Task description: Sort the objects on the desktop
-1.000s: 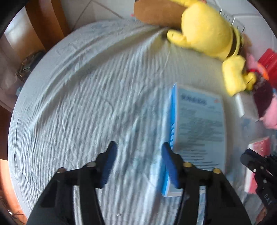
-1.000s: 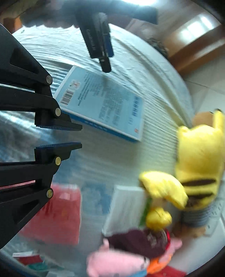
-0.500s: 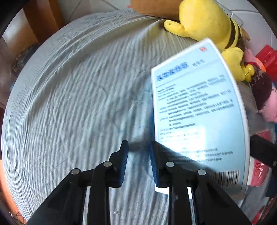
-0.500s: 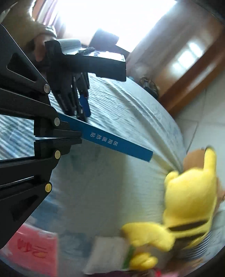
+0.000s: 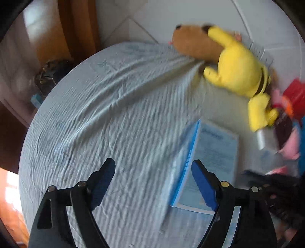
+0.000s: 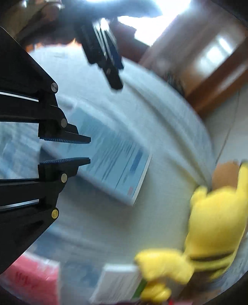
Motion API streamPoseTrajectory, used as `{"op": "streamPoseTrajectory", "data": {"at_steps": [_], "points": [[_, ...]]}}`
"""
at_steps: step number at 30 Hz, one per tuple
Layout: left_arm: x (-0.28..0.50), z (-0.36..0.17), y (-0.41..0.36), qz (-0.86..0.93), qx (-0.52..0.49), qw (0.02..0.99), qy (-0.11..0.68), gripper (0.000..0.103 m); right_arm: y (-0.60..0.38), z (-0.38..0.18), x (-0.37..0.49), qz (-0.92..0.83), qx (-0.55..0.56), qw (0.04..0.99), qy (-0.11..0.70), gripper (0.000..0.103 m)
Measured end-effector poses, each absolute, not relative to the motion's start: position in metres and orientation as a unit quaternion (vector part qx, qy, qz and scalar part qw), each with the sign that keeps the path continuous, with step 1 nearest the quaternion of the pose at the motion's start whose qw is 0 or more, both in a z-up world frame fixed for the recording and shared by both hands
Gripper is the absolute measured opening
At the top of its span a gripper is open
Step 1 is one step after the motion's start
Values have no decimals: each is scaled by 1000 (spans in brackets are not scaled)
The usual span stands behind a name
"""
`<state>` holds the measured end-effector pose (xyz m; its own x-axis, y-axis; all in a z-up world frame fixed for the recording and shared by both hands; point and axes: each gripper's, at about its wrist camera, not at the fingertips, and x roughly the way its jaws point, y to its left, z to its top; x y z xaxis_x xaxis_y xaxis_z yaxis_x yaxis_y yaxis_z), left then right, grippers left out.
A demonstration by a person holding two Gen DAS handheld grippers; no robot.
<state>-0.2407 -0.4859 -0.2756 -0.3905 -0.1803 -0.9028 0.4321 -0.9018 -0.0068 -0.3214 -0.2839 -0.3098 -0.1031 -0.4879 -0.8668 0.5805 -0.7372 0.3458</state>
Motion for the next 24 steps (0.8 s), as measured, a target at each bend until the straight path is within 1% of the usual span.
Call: {"op": "streamPoseTrajectory", "data": {"at_steps": [1,3,6,7,8,9,10,12,15,18,22,24], "points": [[-244,-285,-484,-819,530,189,109,74,-281,-317,-323,-741,570,351,46,15],[-246,-304,-481,-808,551,181,105,67,-274,-330,-325,-740,582,333,57,15],[-249,-326,-473,-792,577,178,95,64,-275,-346,-321,-733,590,332,62,15],[-248,-326,-473,-794,572,174,106,58,-276,-350,-319,-731,590,336,63,16],[-247,-326,-472,-796,570,168,117,54,-276,-348,-318,-729,589,343,56,11],[-246,-325,-472,-797,568,159,132,47,-275,-346,-320,-721,595,352,39,6],[-245,-324,-470,-799,566,153,137,39,-273,-345,-322,-714,600,360,20,4],[-243,-322,-465,-802,564,162,113,35,-267,-333,-326,-709,593,382,-12,4],[-238,-324,-473,-797,565,160,141,35,-266,-291,-328,-696,552,454,-69,3],[-234,-323,-484,-792,568,163,155,35,-287,-274,-333,-700,541,464,-41,3],[-224,-319,-498,-792,566,162,163,35,-311,-267,-343,-692,535,482,-48,3],[-220,-316,-504,-794,561,163,168,37,-329,-260,-344,-678,532,505,-52,5]]}}
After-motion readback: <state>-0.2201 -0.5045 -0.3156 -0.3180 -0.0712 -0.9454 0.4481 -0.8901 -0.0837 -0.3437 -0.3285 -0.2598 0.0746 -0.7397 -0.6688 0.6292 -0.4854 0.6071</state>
